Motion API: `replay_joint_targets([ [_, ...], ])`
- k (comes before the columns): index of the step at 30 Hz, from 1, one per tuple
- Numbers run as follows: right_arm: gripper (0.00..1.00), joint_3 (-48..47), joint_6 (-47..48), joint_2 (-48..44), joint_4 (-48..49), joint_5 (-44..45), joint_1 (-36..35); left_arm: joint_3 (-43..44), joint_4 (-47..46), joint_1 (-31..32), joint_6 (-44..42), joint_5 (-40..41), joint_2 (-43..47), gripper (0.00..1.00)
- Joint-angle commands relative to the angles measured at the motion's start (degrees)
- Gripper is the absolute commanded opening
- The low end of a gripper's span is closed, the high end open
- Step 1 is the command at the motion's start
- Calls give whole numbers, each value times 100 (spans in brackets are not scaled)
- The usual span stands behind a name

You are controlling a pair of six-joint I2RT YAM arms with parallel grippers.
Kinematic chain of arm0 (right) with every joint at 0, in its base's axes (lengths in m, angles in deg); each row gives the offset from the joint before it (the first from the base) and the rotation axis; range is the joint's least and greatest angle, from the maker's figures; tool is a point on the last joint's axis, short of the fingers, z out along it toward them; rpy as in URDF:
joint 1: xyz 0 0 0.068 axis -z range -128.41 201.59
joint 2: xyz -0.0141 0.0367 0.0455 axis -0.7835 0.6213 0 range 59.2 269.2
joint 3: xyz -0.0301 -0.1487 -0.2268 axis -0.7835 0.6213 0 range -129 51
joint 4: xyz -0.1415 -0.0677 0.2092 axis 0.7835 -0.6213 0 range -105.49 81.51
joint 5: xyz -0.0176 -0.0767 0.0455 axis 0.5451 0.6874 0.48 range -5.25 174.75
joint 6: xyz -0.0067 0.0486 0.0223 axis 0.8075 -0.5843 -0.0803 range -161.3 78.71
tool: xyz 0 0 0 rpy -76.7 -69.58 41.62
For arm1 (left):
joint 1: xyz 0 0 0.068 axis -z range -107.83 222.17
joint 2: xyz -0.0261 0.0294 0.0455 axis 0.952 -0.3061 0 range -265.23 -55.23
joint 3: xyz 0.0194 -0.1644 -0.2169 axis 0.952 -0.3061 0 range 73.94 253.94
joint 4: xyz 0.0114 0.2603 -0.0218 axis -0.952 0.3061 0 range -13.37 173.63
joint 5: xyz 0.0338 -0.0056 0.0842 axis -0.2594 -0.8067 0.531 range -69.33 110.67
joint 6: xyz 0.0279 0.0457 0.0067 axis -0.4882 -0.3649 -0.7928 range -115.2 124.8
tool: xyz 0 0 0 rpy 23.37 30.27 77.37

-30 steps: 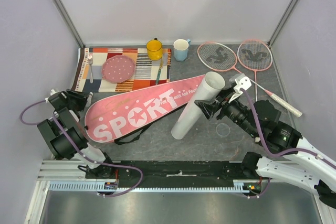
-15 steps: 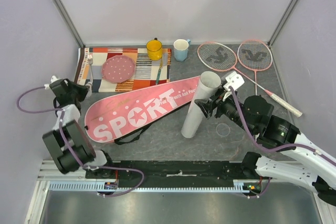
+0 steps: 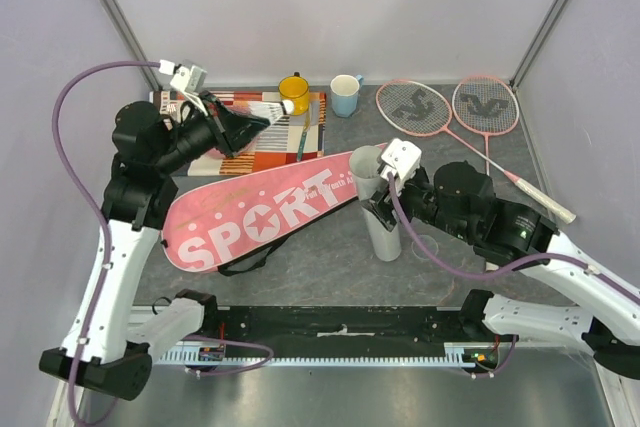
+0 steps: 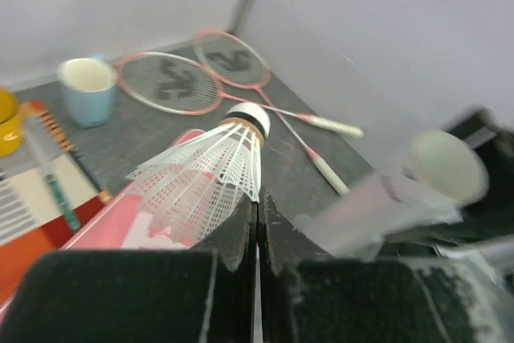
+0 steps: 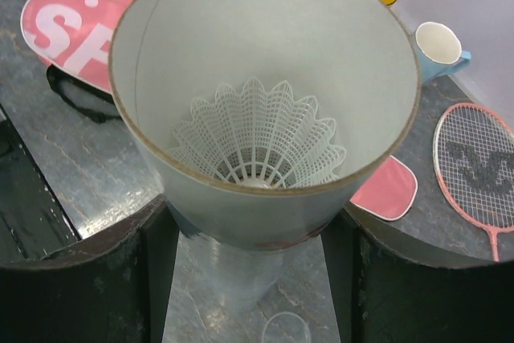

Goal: Pack up the badminton gear

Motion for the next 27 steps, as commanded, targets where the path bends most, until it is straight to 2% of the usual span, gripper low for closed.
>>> replay_joint_targets([
  [1,52,-389,465,86,-192,-286,-18,861,1717,943,-1567,-657,-40,2],
  [6,52,-459,614,305,-491,-313,-18,1592,2519,1918,-1805,-191,117,2],
  [10,50,-556,685,543,-667,-347,-18,2014,3377,2201,-1919,142,110,2],
  [13,50,-591,746,683,-658,-400,-27,1981,3819,2368,-2078,337,-31,2],
  [27,46,-1004,904,1387,-668,-945,-62,2041,3864,2579,-2060,521,-207,2],
])
